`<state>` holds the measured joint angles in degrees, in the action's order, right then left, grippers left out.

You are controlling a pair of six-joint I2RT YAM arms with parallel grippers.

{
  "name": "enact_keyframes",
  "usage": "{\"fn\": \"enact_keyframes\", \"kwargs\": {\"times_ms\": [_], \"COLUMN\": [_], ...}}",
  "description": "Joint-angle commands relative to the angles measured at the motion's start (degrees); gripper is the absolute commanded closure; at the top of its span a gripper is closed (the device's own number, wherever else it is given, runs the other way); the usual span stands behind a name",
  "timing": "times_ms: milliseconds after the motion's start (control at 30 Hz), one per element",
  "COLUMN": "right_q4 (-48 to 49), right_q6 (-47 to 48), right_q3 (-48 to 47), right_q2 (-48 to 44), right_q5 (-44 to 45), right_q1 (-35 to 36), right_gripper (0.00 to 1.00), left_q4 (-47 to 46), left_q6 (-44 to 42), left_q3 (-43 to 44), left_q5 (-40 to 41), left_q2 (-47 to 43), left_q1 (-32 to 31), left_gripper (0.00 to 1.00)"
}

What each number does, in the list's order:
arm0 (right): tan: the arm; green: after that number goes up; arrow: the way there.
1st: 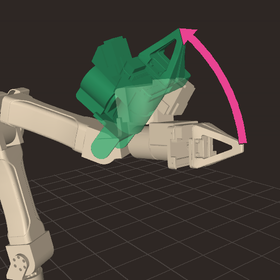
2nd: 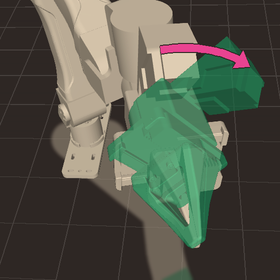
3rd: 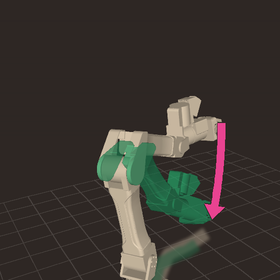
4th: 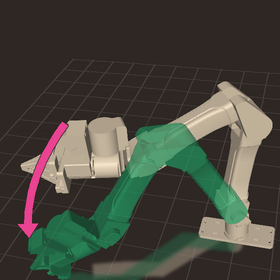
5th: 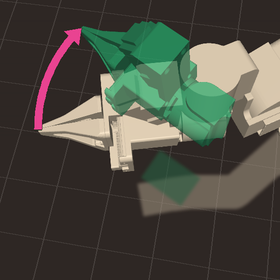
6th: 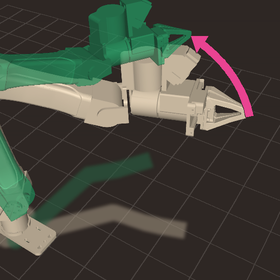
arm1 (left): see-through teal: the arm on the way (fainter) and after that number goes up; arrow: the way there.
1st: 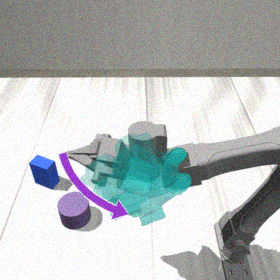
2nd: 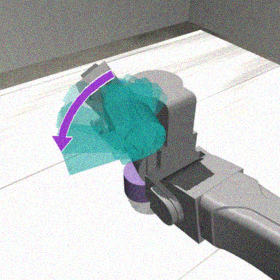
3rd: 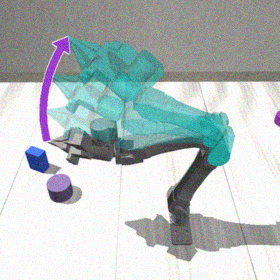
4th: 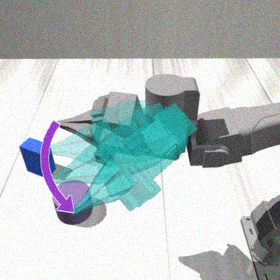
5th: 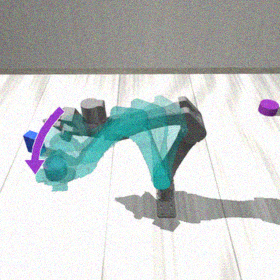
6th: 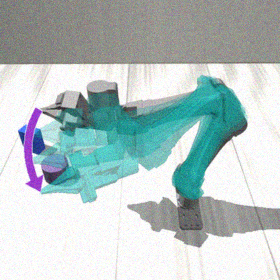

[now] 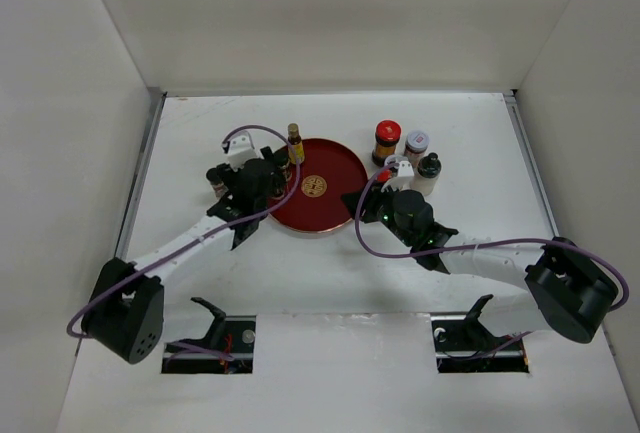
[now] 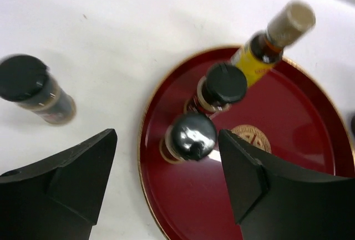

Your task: Organize the condiment bottles

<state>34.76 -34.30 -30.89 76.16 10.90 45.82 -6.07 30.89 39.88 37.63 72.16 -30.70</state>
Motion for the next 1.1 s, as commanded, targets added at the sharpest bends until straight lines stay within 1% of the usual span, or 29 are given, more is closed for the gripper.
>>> {"fn": "enact_keyframes", "kwargs": {"times_ms": [0, 167, 300, 467, 600, 767, 867, 933, 1067], "right_q4": [2.76, 2.41, 2.77, 2.68, 2.42, 2.85, 2.85, 2.94, 2.85], "right_q6": [0.47, 0.2, -0.32, 0.29, 0.02, -0.32, 0.11, -0.32, 0.11], "right_q3": [-1.1, -1.36, -1.27, -1.36, -1.45, -1.27, -1.45, -1.36, -1.63], "right_q2": [-0.4, 0.04, 0.39, -0.13, -0.13, 0.04, -0.05, 0.39, 0.39], "right_q5": [0.09, -0.09, -0.44, -0.09, -0.52, -0.61, -0.53, -0.7, -0.79], "right_q1": [0.36, 0.36, 0.36, 0.36, 0.36, 0.45, 0.54, 0.54, 0.54], "right_gripper": [0.54, 0.54, 0.54, 0.54, 0.54, 0.53, 0.53, 0.53, 0.54], "left_q4": [-0.27, 4.3, 4.31, 2.12, 0.53, -1.05, -2.19, -2.11, -2.81], "left_q6": [1.45, 2.76, 3.29, 3.74, 3.21, 2.77, 2.42, 1.45, -0.39], "left_q3": [-1.12, -0.85, -0.42, 0.72, 1.87, 2.75, 2.49, 2.22, 0.29], "left_q5": [1.84, 1.48, 0.0, -1.41, -2.47, -3.35, -3.44, -2.74, -0.63], "left_q2": [-4.13, -5.89, -3.7, 1.57, 4.82, 7.03, 6.5, 5.19, 1.15], "left_q1": [3.4, 11.48, 17.37, 19.4, 20.54, 22.48, 22.31, 21.87, 20.9], "left_gripper": [0.27, 0.28, 0.28, 0.28, 0.31, 0.44, 0.58, 0.65, 0.72]}}
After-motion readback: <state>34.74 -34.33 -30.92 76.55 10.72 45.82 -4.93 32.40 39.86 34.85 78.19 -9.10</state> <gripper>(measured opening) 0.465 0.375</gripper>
